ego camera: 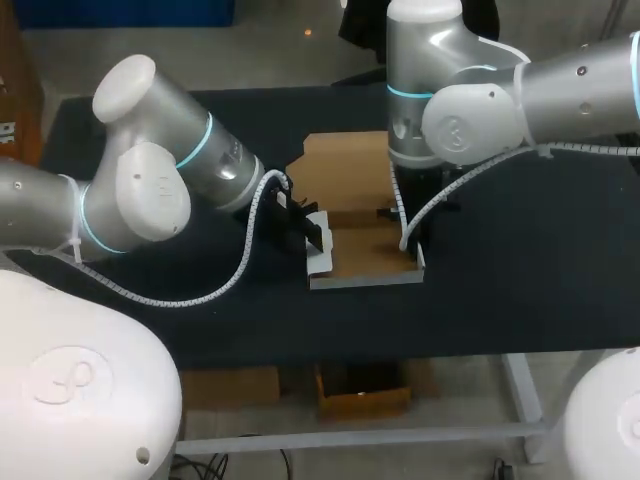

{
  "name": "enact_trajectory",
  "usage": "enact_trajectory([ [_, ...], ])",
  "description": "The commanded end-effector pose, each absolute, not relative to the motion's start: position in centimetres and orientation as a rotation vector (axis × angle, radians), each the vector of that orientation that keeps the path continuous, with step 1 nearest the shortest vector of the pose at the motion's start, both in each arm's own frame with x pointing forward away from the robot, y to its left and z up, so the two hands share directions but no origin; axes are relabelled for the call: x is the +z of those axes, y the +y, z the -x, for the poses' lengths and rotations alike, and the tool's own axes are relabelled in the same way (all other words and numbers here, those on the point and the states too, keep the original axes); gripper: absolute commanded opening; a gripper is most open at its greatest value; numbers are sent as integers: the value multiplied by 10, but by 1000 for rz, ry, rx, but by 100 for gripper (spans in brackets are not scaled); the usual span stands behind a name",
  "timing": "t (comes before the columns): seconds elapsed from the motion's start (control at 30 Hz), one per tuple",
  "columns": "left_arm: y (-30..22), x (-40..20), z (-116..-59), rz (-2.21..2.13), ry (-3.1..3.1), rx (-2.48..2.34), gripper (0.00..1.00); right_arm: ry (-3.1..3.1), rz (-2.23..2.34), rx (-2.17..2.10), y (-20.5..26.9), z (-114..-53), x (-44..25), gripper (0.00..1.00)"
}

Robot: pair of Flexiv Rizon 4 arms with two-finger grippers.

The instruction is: Assemble the packaging by folding the flat box into shape, placing the metal phone stand inside, and closing the box properly

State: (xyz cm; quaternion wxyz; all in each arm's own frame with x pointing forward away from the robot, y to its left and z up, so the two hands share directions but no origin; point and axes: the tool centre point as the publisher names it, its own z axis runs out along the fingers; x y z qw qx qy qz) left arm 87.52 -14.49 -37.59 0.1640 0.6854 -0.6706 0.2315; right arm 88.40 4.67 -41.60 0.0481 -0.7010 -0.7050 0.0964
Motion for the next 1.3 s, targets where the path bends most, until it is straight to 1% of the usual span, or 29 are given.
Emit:
enact_trajectory([
  [0.03, -148, -378, -879, -2024, -1958, 578, 36, -2149, 2136, 298, 48, -884, -416, 0],
  [0.37, -146, -387, -887, -2073, -1985, 487, 36, -2149, 2136, 298, 48, -884, -416, 0],
  [0.43, -146, -389, -889, -2089, -1995, 463, 36, -2149, 2136, 298, 48, -884, -416, 0],
  [0.5, -147, -391, -890, -2102, -2004, 442, 33, -2149, 2136, 298, 48, -884, -416, 0],
  [0.97, -145, -403, -896, -2148, -2017, 321, 33, -2149, 2136, 298, 48, -884, -416, 0],
  [1.13, -142, -404, -897, -2161, -2008, 323, 27, -2149, 2136, 298, 48, -884, -416, 0],
  [1.17, -142, -404, -897, -2164, -2006, 321, 25, -2149, 2136, 298, 48, -884, -416, 0],
  [1.3, -140, -405, -898, -2170, -2004, 308, 25, -2149, 2136, 298, 48, -884, -416, 0],
])
